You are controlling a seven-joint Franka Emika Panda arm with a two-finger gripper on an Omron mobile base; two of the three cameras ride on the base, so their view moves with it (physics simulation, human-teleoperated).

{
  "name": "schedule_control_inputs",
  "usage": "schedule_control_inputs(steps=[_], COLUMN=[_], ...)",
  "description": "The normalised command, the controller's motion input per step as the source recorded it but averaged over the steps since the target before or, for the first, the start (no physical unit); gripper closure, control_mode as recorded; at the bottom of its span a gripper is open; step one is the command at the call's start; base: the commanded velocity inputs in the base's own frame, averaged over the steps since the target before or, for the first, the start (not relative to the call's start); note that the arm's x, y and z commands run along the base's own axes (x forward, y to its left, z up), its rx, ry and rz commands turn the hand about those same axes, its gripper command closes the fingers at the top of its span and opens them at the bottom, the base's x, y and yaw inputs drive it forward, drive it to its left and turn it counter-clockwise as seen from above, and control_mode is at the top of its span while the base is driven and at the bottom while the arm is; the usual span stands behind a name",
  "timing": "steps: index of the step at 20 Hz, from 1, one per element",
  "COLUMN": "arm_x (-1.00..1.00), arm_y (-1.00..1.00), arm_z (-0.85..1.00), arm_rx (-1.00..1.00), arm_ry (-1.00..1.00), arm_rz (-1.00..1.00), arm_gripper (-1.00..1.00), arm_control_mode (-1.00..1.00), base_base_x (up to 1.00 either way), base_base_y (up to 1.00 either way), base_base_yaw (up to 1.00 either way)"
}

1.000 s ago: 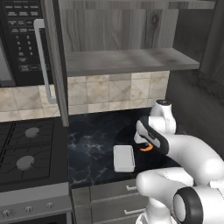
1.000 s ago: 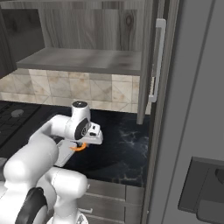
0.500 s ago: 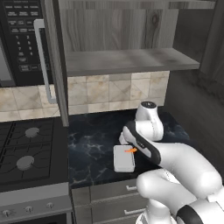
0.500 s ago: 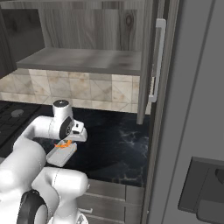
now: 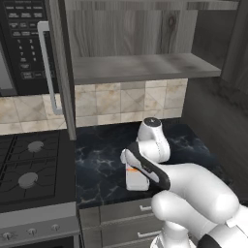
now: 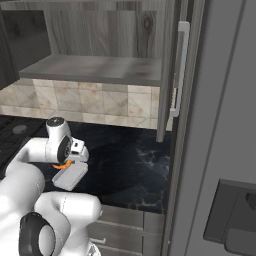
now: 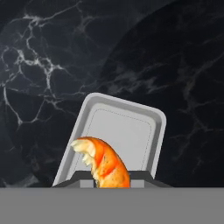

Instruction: Retrieve the tupperware from the cabinet, then place the raw meat into the tupperware to avoid contamination.

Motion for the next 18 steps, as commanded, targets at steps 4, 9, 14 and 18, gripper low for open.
schedule_control_inputs(steps=[4, 9, 14, 18], arm_x=[0.00, 0.00, 0.01, 0.04], arm_y=[0.00, 0.00, 0.00, 0.00], arm_z=[-0.08, -0.24, -0.14, -0.08], arm_rx=[-0.01, -0.03, -0.01, 0.00], arm_ry=[0.00, 0.00, 0.00, 0.00], arm_rz=[0.00, 0.00, 0.00, 0.00], arm_gripper=[1.00, 1.00, 1.00, 1.00], arm_control_mode=[-1.00, -1.00, -1.00, -1.00], base_base_x=[0.00, 0.00, 0.00, 0.00], base_base_y=[0.00, 0.00, 0.00, 0.00], base_base_yaw=[0.00, 0.00, 0.00, 0.00])
